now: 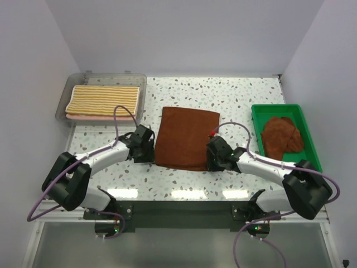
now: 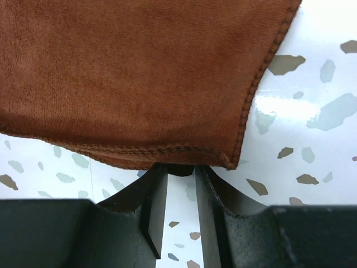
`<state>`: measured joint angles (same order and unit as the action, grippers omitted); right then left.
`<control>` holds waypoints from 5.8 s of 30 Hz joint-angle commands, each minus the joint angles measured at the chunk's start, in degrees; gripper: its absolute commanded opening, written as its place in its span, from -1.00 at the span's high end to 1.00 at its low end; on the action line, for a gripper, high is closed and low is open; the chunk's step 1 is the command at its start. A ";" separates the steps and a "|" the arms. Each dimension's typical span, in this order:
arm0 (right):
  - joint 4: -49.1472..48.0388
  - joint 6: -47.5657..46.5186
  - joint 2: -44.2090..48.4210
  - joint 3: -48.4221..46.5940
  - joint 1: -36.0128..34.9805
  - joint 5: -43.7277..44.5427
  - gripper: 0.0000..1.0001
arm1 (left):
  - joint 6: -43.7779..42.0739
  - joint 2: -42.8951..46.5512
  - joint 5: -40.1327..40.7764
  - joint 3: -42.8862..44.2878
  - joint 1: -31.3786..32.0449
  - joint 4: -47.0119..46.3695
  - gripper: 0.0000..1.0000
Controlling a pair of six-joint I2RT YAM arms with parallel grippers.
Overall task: Fold and stack the towels
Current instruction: Fold the towel
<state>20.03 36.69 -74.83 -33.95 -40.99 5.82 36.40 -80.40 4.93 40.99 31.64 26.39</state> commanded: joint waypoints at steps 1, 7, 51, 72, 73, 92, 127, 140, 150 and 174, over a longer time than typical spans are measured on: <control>2.46 0.84 -1.72 -2.78 -2.51 6.73 0.40 | -0.02 -1.16 0.43 1.72 0.00 -1.34 -0.02; 7.30 1.46 -3.31 -4.45 -4.27 9.81 0.55 | -0.45 -2.04 1.13 0.41 0.09 -1.34 -0.02; 15.57 8.14 2.23 1.34 -3.13 9.21 1.00 | 1.83 -9.86 9.75 4.27 5.80 3.23 0.45; 23.66 -1.43 4.26 -20.35 -2.86 9.91 0.25 | -1.25 -4.85 3.60 6.82 5.98 2.70 0.17; 23.04 -2.14 2.60 -21.32 -2.86 9.82 0.25 | -1.25 -4.77 3.68 6.73 5.89 2.70 0.16; 12.40 -3.38 -10.43 -16.77 -3.04 2.45 0.43 | -1.33 -4.94 4.48 6.56 5.80 3.23 0.12; 3.00 -0.21 -2.25 2.49 -3.39 -0.73 0.60 | -0.46 3.31 1.67 4.45 5.80 4.63 -0.30; 4.40 -0.48 -1.90 2.49 -3.39 -0.81 0.60 | -1.24 -0.02 -0.01 1.55 5.89 3.05 0.23; 10.72 1.37 -2.43 1.52 -3.39 0.24 0.60 | -0.28 -3.18 1.75 -0.39 6.42 5.42 0.37; 12.22 0.84 -3.13 0.91 -3.48 -0.11 0.60 | 1.65 -5.38 6.31 4.45 6.77 5.94 0.28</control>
<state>24.71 37.60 -75.66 -35.05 -44.25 3.92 38.35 -84.75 8.03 44.16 38.02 30.06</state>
